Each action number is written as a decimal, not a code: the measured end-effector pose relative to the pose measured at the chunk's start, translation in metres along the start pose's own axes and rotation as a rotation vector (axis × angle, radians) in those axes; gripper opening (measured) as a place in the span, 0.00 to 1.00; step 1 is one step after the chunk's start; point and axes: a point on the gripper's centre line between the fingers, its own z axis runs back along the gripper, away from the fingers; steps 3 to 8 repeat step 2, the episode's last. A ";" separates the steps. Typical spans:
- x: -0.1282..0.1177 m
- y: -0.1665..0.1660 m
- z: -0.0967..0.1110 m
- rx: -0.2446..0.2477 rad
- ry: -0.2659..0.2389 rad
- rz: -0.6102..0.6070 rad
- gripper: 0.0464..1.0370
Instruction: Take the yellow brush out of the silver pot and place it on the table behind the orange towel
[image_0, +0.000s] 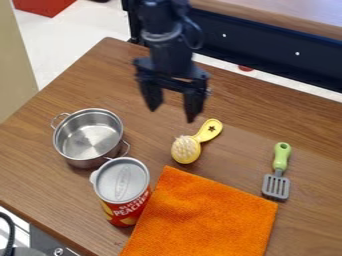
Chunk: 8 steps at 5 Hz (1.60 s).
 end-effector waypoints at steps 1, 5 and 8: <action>-0.011 0.024 -0.002 0.028 -0.040 0.034 0.96; -0.009 0.060 0.003 0.086 -0.096 0.123 0.96; -0.009 0.060 0.003 0.086 -0.096 0.123 0.96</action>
